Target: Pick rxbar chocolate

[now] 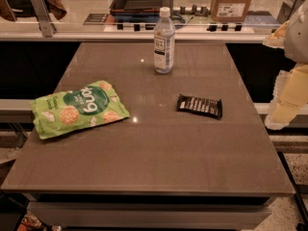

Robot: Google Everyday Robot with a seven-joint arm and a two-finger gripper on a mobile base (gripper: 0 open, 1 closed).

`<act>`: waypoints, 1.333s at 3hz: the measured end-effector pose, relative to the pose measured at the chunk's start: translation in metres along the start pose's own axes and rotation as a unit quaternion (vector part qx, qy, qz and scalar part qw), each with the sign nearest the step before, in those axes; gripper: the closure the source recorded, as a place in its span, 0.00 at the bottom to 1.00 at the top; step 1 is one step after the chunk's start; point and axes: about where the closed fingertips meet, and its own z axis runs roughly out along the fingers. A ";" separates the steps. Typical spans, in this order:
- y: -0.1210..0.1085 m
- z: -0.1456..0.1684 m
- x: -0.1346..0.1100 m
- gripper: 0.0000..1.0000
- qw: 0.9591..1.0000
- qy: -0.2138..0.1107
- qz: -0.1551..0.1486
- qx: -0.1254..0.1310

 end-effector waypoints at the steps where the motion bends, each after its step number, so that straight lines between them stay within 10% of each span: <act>1: 0.000 0.000 0.000 0.00 1.000 0.000 0.000 0.000; 3: -0.021 0.040 0.001 0.00 0.995 -0.094 0.036 -0.016; 4: -0.033 0.071 -0.005 0.00 0.983 -0.170 0.060 -0.024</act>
Offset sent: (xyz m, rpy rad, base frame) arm 0.0346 -0.0005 -0.0280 0.2020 0.0139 -0.0006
